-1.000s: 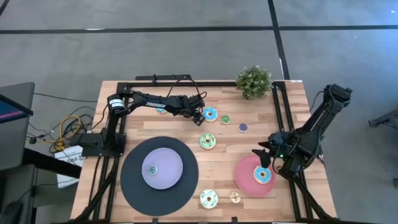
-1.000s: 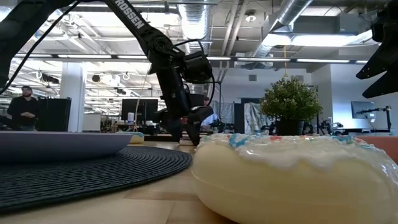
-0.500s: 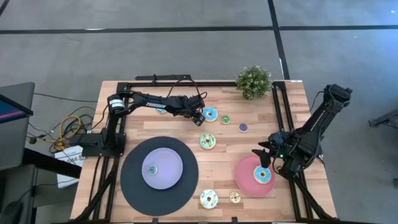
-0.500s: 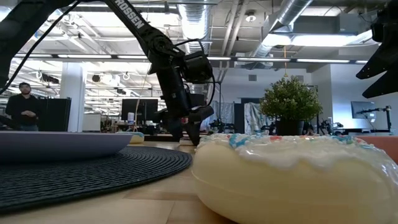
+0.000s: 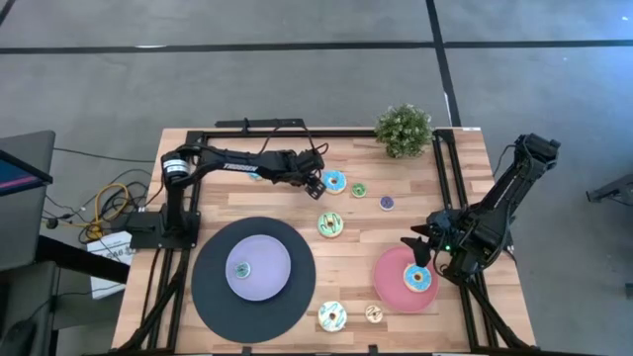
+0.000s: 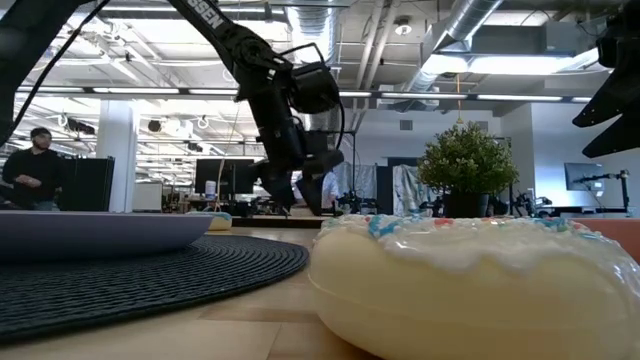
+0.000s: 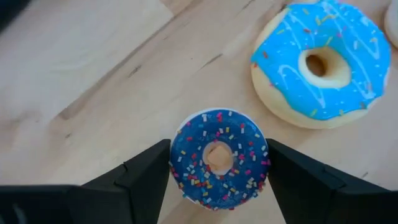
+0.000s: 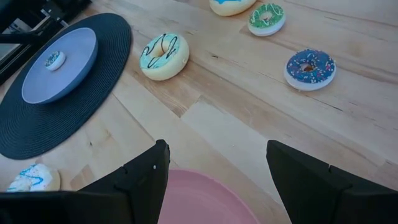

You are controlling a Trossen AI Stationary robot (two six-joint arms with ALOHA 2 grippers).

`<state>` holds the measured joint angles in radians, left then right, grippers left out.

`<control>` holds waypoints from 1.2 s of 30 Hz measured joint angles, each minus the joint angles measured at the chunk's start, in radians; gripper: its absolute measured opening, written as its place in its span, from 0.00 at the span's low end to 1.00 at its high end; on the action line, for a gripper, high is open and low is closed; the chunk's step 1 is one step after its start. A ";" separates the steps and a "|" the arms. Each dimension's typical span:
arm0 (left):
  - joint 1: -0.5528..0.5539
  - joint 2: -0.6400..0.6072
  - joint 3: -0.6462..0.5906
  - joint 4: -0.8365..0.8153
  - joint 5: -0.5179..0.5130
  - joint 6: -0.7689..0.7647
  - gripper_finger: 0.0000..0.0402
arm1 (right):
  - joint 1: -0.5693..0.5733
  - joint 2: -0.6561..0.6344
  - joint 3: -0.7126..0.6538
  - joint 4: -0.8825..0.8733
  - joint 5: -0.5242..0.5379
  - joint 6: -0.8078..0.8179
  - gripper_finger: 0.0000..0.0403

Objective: Pick & Place donuts
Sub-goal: Put the top small dark blue donut on the purple plate

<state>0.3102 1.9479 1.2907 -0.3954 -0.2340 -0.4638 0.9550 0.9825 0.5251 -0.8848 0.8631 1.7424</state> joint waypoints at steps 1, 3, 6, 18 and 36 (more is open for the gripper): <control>-0.004 -0.012 0.000 -0.009 0.001 -0.002 0.61 | 0.000 0.000 0.000 0.000 0.000 0.000 0.64; -0.019 -0.035 0.001 -0.047 0.001 -0.005 0.61 | 0.000 0.000 0.000 0.000 0.000 0.000 0.64; -0.063 -0.075 0.001 -0.135 0.001 -0.018 0.61 | 0.000 0.000 0.000 0.000 0.000 0.000 0.64; -0.437 -0.266 0.001 -0.534 -0.042 -0.246 0.61 | 0.010 0.000 0.000 0.004 -0.005 0.000 0.64; -0.823 -0.349 -0.239 -0.662 -0.127 -0.911 0.61 | 0.018 0.000 0.000 0.004 0.000 -0.015 0.64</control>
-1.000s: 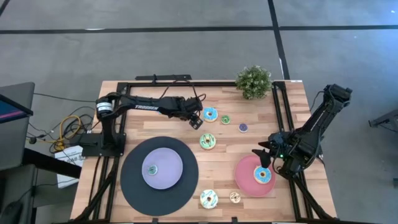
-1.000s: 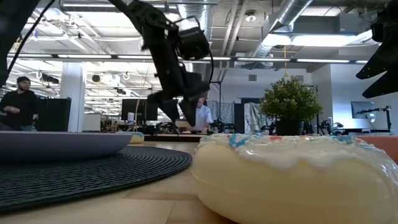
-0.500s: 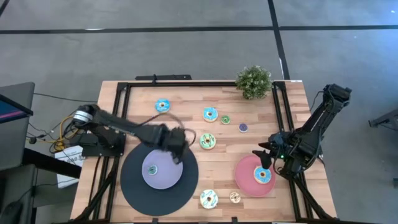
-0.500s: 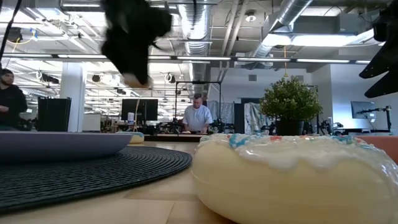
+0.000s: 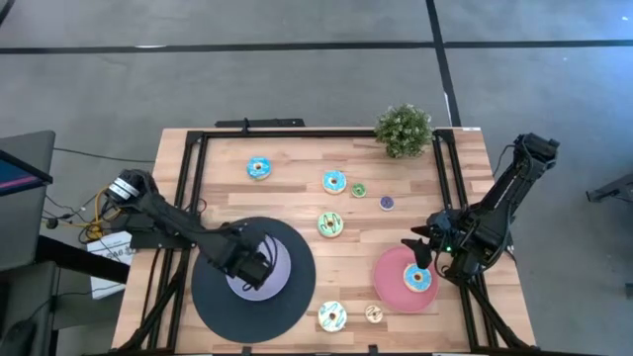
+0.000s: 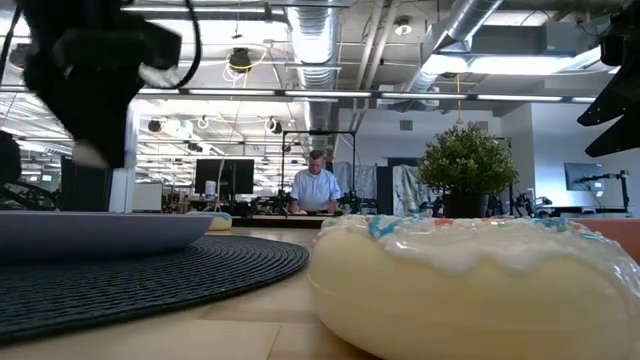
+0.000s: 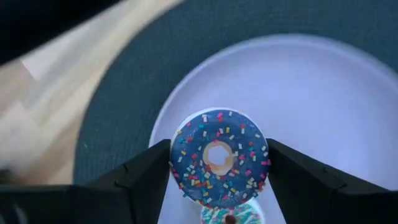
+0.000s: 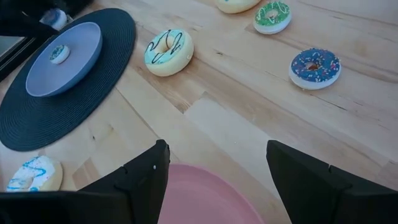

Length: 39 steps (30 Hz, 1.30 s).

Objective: Pick & Place donuts
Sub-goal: Put the top small dark blue donut on the purple plate, then put the left large blue donut on the pink plate

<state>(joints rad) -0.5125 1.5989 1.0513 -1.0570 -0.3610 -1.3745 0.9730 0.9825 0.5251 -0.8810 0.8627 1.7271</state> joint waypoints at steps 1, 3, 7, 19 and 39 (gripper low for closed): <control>0.000 -0.006 -0.027 0.030 0.014 0.001 0.61 | 0.000 0.000 0.000 0.000 0.000 0.000 0.64; 0.003 -0.029 -0.082 0.103 0.034 0.014 0.61 | 0.000 -0.001 0.000 0.000 0.000 0.000 0.64; 0.013 -0.090 -0.175 0.211 0.049 0.019 0.61 | 0.000 -0.002 0.000 0.000 0.000 0.000 0.64; 0.022 -0.151 -0.285 0.371 0.035 0.018 0.61 | 0.000 -0.002 0.000 0.000 0.000 0.000 0.64; 0.034 -0.151 -0.285 0.391 0.063 0.040 0.75 | 0.000 -0.002 0.000 -0.004 0.000 0.000 0.64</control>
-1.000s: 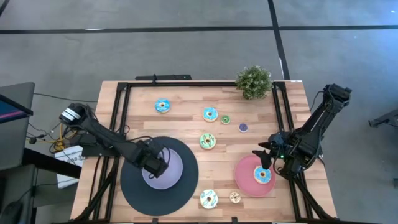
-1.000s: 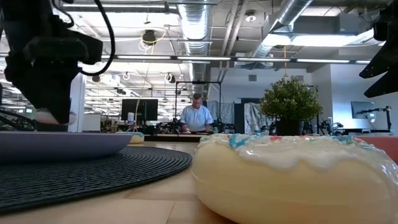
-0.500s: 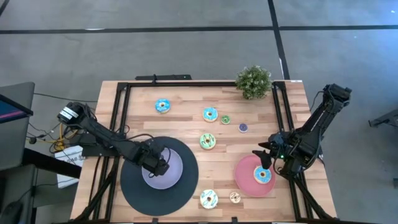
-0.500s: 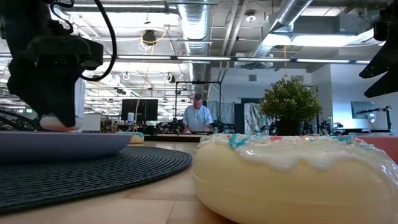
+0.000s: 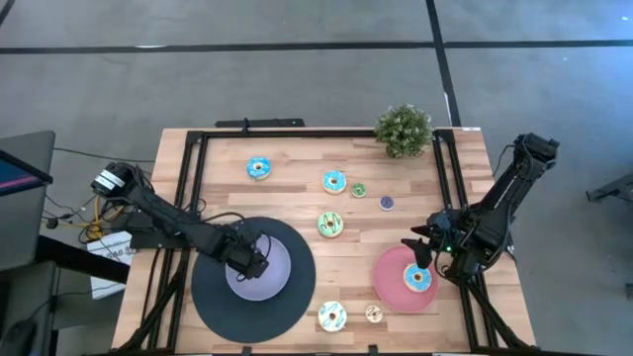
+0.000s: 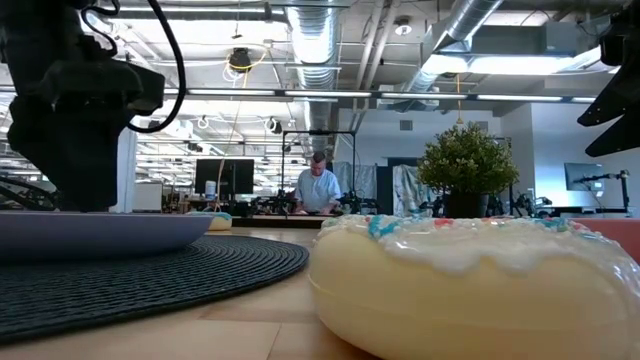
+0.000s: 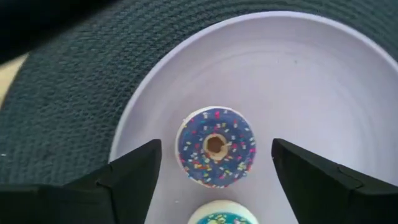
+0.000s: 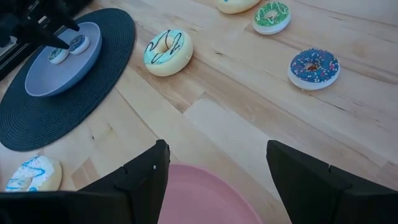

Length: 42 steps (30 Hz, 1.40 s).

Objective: Pick & Place donuts
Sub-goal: Put the left large blue donut on the pink plate

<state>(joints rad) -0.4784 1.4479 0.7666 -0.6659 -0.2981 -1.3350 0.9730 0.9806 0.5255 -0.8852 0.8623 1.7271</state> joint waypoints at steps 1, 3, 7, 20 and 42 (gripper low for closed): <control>0.004 0.000 0.000 -0.002 -0.003 0.002 0.75 | 0.000 0.000 0.000 0.000 0.000 0.000 0.64; 0.015 -0.011 0.000 -0.004 -0.024 0.002 0.76 | 0.000 0.000 0.000 0.000 0.000 0.000 0.64; 0.067 -0.059 0.030 -0.022 -0.047 0.042 0.76 | 0.000 0.000 0.000 0.000 0.001 0.000 0.64; 0.523 -0.203 0.113 -0.155 -0.118 0.418 0.70 | 0.000 0.000 0.000 -0.002 0.005 0.000 0.64; 1.163 0.138 0.131 0.134 0.077 0.831 0.70 | 0.000 0.000 0.000 -0.011 0.005 0.000 0.64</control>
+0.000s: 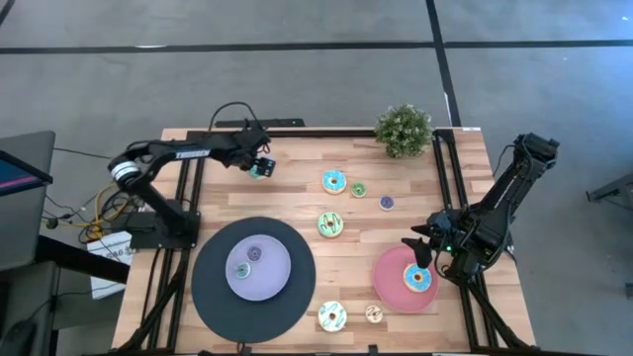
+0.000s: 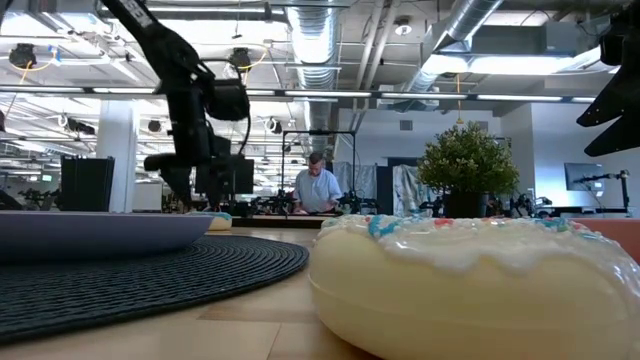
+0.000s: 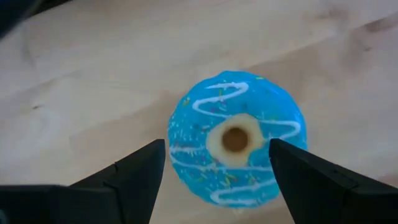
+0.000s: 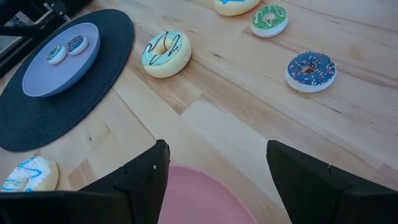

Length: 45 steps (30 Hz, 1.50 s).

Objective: Pick & Place donuts
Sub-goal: Put the left large blue donut on the pink plate

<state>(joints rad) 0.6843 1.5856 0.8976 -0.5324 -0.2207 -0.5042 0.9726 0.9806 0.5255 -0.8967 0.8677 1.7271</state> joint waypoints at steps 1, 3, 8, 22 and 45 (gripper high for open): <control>0.006 0.015 0.007 -0.001 0.000 0.004 0.70 | 0.000 0.000 0.000 0.000 0.000 0.000 0.64; 0.017 0.034 0.016 0.001 0.014 0.014 0.70 | 0.000 0.000 0.000 0.000 0.000 0.000 0.64; 0.033 0.038 0.018 -0.001 0.030 0.015 0.70 | 0.000 0.000 0.000 0.000 -0.001 0.000 0.64; 0.058 0.037 0.012 -0.021 0.029 0.029 0.70 | 0.000 0.000 0.000 0.001 -0.002 0.000 0.64; 0.044 0.036 -0.082 0.200 0.060 0.001 0.70 | 0.000 0.000 0.000 0.012 -0.003 0.000 0.64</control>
<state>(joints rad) 0.7285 1.6218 0.8154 -0.3327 -0.1608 -0.5035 0.9730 0.9806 0.5255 -0.8848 0.8642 1.7271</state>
